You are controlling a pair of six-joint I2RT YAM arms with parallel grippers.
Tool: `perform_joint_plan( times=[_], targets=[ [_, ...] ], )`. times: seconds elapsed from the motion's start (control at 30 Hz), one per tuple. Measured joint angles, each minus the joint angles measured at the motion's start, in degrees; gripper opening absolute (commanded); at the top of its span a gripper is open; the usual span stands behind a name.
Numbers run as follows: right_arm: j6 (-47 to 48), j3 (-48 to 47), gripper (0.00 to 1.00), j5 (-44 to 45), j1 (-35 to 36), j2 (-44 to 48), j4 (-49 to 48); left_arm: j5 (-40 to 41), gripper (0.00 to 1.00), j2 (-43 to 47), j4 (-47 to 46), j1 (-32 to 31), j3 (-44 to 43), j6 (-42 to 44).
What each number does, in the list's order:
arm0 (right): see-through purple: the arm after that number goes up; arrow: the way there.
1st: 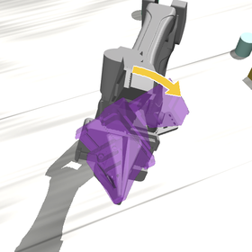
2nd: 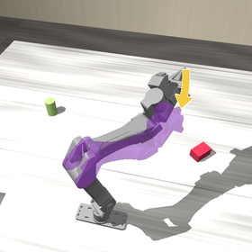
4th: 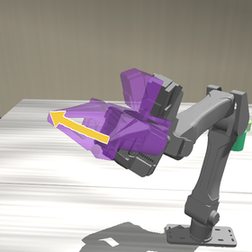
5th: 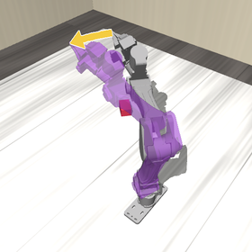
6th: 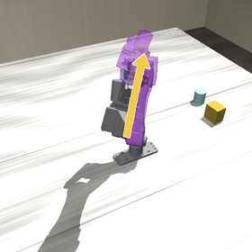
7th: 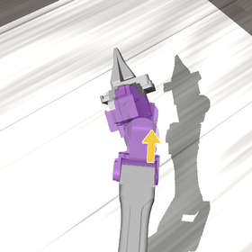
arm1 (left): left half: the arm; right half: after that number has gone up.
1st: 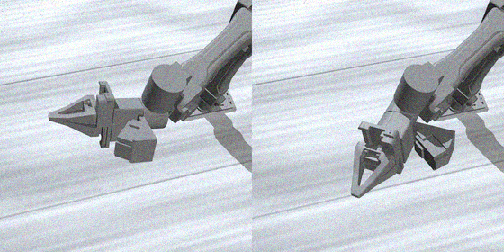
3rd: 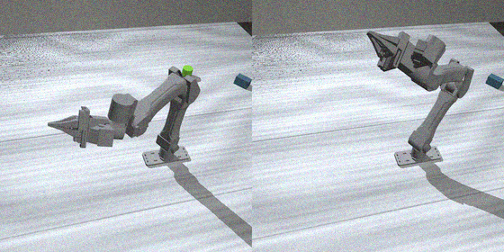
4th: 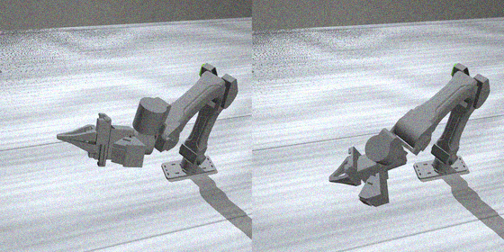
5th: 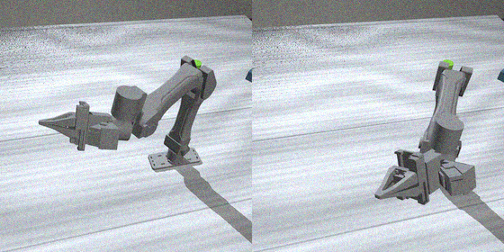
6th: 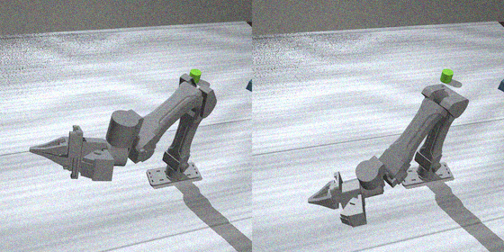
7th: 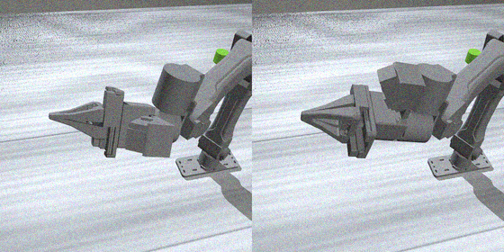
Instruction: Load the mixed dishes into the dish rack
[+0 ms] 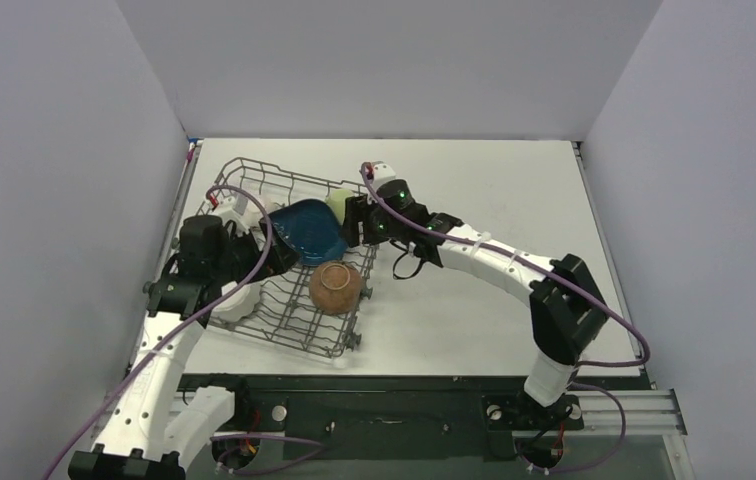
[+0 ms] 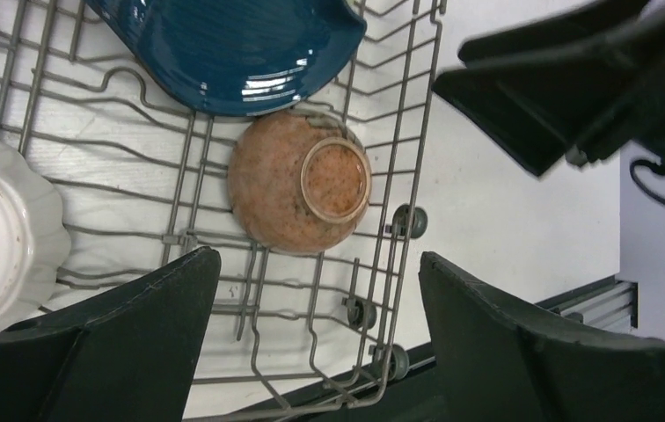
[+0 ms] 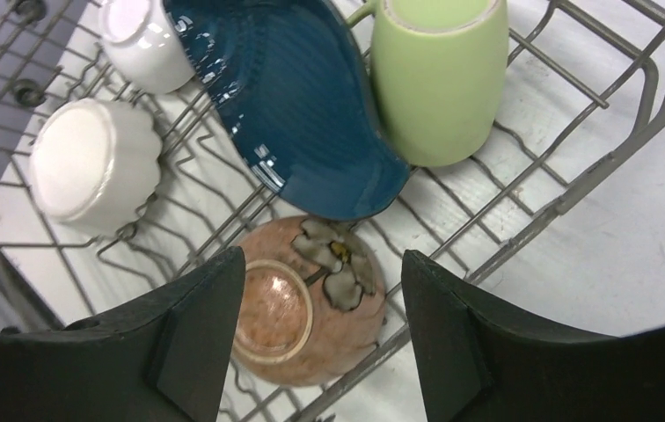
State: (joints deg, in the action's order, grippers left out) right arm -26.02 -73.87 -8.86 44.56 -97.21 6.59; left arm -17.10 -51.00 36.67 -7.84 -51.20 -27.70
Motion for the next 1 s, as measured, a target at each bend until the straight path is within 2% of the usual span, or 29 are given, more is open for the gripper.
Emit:
perform_joint_plan(
  times=[0.07, 0.27, 0.47, 0.7, 1.0],
  targets=[
    [-0.11, -2.78, 0.6, 1.4, 0.17, -3.17, 0.94, -0.83, 1.0, 1.86, 0.02, 0.0, 1.62, 0.2],
    [1.16, -10.86, 0.59, 4.48, 0.74, -12.0, 4.96, -2.21, 0.96, 3.82, 0.98, -0.02, 6.62, 0.52],
    [3.65, -15.37, 0.59, 5.86, 0.9, -17.14, 7.87, -1.75, 0.96, 4.57, 0.81, -0.02, 6.82, -0.31],
    [4.74, -16.81, 0.59, 5.88, 0.24, -20.39, 8.85, -1.11, 0.96, 6.21, -0.72, -0.02, 8.55, -2.93],
    [5.88, -17.07, 0.49, 1.16, -1.07, -22.43, 5.14, -0.9, 0.96, 8.02, 1.49, -0.02, 4.92, -3.19]
  ],
)
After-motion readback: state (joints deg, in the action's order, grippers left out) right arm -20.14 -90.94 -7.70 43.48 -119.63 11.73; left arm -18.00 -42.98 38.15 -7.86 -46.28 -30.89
